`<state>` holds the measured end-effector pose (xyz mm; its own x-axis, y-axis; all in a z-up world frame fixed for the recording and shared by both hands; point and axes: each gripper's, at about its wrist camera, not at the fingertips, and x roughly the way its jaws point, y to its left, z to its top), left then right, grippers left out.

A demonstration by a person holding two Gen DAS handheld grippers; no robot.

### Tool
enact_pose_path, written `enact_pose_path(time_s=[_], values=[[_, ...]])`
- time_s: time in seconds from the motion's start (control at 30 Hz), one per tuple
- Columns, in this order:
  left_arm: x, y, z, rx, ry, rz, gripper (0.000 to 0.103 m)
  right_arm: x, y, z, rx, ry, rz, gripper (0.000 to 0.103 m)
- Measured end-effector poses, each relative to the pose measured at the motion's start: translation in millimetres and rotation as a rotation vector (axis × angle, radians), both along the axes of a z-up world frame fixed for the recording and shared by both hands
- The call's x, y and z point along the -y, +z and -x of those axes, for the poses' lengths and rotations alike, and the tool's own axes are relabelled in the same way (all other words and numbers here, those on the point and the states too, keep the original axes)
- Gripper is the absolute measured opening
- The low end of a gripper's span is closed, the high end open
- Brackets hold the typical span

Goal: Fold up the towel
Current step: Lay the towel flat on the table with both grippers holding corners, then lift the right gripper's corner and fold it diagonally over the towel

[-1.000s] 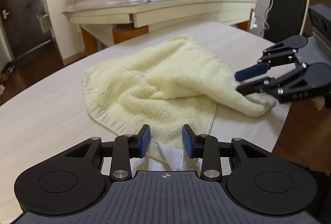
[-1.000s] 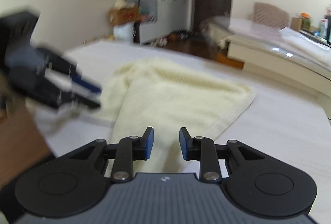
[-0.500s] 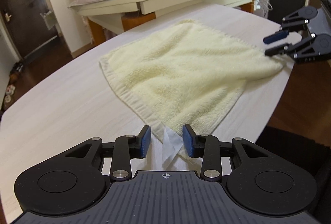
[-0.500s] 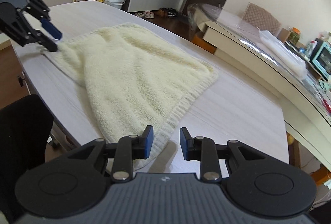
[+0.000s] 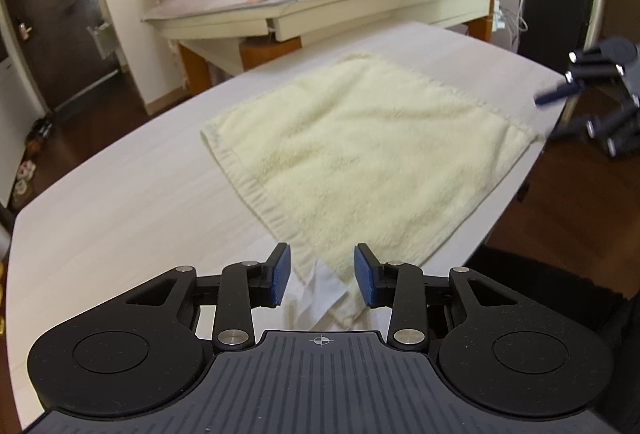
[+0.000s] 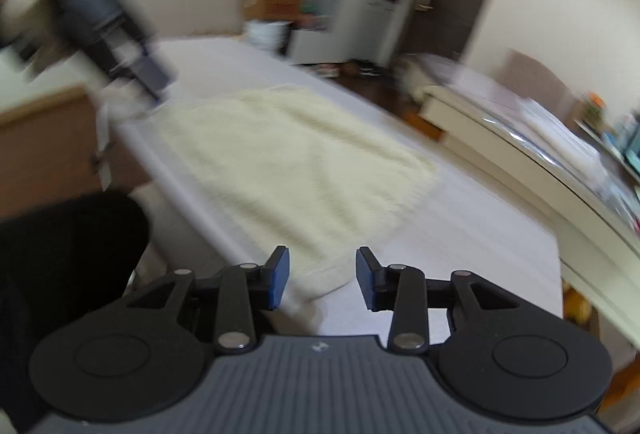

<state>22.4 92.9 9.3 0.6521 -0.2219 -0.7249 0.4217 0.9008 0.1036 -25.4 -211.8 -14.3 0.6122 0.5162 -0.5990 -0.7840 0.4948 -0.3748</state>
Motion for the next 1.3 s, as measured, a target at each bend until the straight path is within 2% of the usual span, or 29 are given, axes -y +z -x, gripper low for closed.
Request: enact_pose_path(time_s=[0.23,0.4,0.5,0.67,0.93,1.2,1.3], values=[[15,-1,-10,0.017,-0.015,0.017,0.041,-25,-19,15,0.122,0.157,0.205,0.042],[16,0,-13,0.028,0.004,0.023,0.044,-31,-33,9,0.153,0.223,0.311,0.042],[13,-1,-15,0.027,0.027,0.025,0.045,-28,-36,10,0.154,0.235,0.323,0.039],[9,-3,-12,0.023,0.049,0.013,0.051,-16,-26,17,0.133,0.219,0.333,0.011],[9,-9,4,0.008,0.039,-0.044,0.052,-10,-15,31,0.223,0.189,0.349,0.009],[9,-14,21,-0.006,0.029,-0.101,0.052,-20,-1,29,0.375,0.210,0.392,0.008],[4,-12,22,0.005,0.056,-0.069,0.052,-26,4,26,0.441,0.242,0.434,0.008]])
